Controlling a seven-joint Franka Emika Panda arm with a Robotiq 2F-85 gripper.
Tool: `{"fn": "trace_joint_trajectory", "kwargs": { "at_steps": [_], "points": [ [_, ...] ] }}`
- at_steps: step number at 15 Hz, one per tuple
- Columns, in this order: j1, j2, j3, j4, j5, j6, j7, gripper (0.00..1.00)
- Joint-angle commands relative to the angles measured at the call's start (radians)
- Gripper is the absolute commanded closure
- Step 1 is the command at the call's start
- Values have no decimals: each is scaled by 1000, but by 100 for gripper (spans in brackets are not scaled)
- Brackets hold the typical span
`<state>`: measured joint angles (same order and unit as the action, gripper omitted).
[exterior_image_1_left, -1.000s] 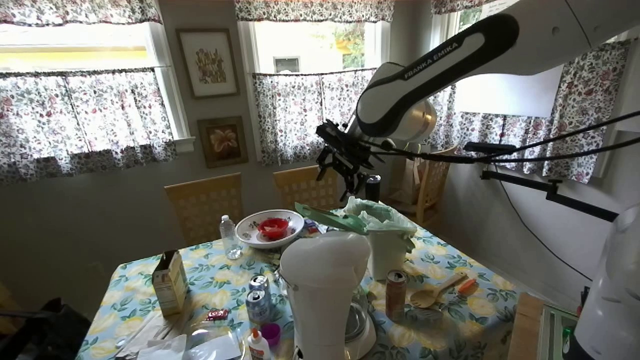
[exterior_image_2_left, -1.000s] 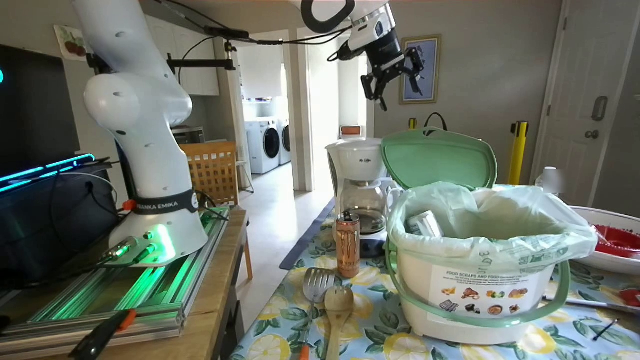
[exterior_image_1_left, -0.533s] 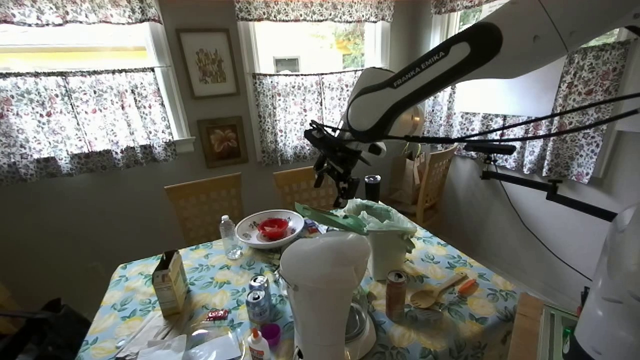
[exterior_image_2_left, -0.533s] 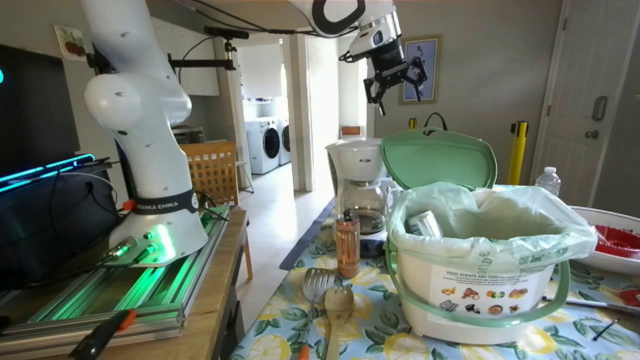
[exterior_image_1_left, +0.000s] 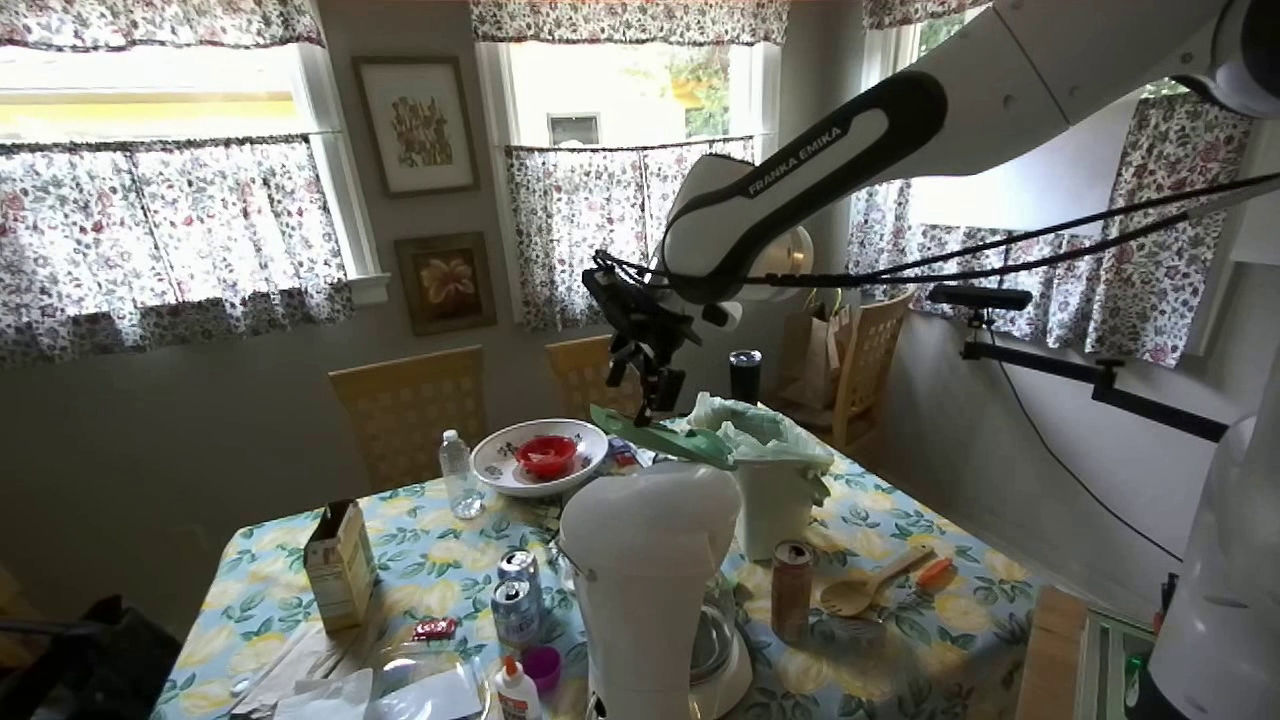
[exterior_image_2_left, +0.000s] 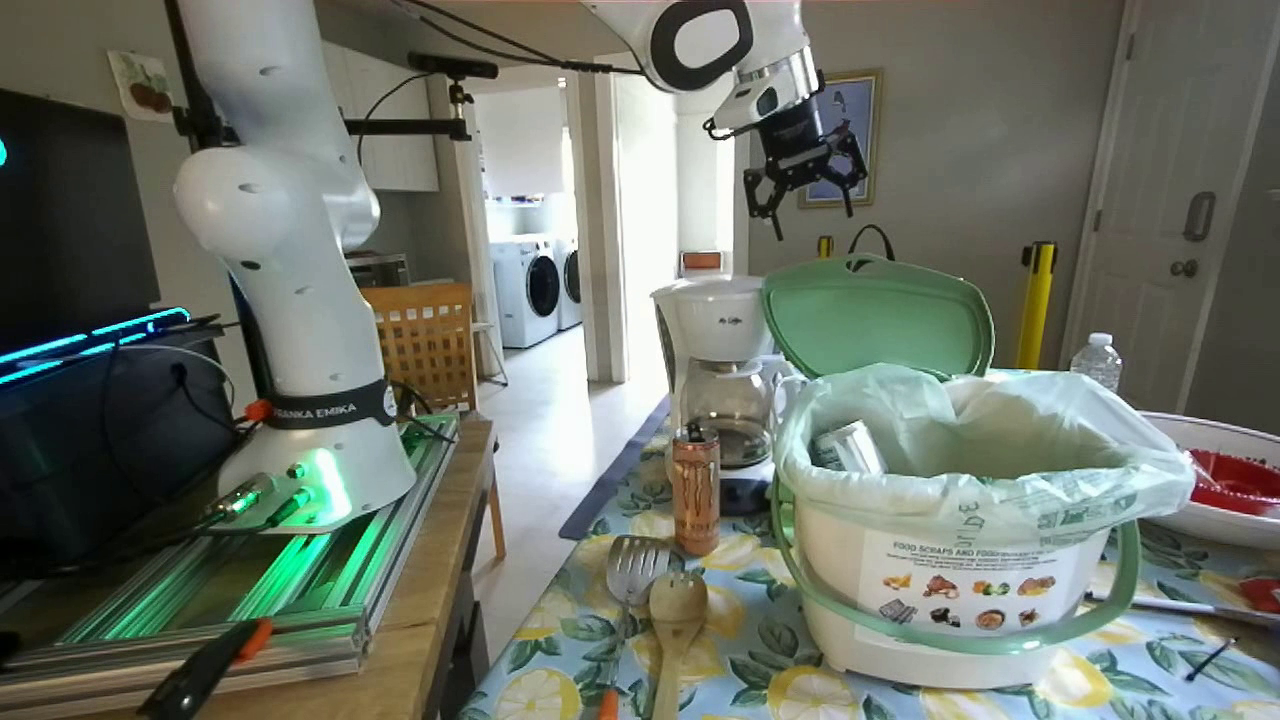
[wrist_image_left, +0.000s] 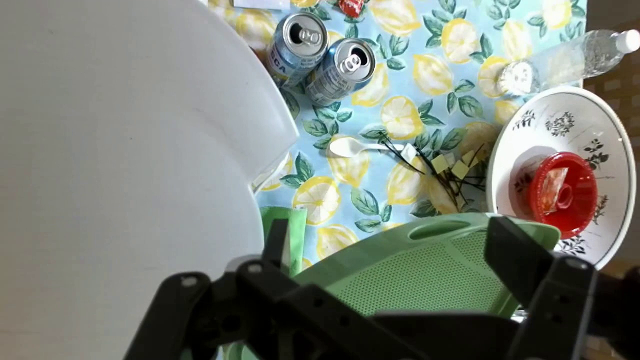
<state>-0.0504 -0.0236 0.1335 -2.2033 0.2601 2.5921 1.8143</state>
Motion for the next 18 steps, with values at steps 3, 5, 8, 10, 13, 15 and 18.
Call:
{"fn": "trace_joint_trajectory", "kwargs": {
  "at_steps": [3,5,8,10,13,15,18],
  "points": [
    [29,2,-36,-9,-82,49,107,0],
    [29,3,-41,-25,-182,110,248,0],
    [16,16,-64,-34,-310,153,438,0],
    [-2,25,-46,-24,-401,141,572,0],
    [12,29,-38,-12,-525,124,770,0],
    [24,32,-20,-4,-610,119,903,0],
    [30,14,-61,34,-599,78,903,0]
  ]
}}
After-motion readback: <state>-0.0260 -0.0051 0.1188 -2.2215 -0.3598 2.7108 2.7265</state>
